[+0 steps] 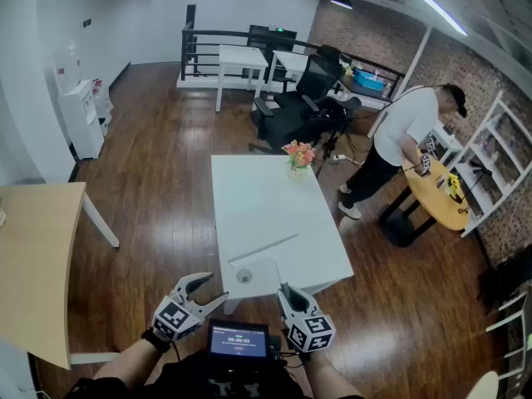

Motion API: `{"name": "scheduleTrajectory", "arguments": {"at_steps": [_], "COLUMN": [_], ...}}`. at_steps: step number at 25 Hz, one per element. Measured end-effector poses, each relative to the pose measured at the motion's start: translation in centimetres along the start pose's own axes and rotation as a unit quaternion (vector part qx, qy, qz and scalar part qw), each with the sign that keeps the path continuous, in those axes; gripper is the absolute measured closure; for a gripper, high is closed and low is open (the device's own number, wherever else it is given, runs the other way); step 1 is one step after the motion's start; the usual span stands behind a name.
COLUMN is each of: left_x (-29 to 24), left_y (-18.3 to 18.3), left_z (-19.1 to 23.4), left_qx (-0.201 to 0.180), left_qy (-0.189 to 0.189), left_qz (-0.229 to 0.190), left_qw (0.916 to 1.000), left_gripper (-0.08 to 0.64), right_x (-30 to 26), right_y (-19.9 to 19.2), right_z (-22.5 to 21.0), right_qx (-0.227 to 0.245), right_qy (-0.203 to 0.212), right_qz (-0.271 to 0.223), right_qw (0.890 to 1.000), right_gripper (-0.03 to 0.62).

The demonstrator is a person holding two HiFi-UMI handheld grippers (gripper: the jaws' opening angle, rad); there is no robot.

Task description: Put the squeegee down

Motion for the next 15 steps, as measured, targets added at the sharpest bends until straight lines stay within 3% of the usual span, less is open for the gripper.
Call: {"name": "scheduleTrajectory", "arguments": {"at_steps": [8, 15], "left_x": [0.4, -0.5], "left_y": [0.9, 1.2], "left_z": [3.7, 6.2], "left_qx": [-0.023, -0.017], "left_qy": [-0.002, 0.004], "left_qz": [-0.018, -0.013], "left_qw": [0.9996, 0.9998], "left_gripper": [0.308, 0.308], "right_x": [-4.0, -9.0], "right_y": [1.8, 1.8], "right_z": [-1.1, -3.4], "right_qx": [0.039, 0.053], "right_qy": [-0.018, -0.018], "right_qz": [-0.004, 0.016], "right_qw": [0.999, 0.998], "right_gripper": [0.474, 0.474]}}
Point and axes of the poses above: the fingertips, and each gripper's own axes: x backward along the fingers, z to its left, y out of its top, the point moved 2 cm from there along x, backward along the fingers, and after that the axes turned 11 degrees about x, right-handed, at the moved point
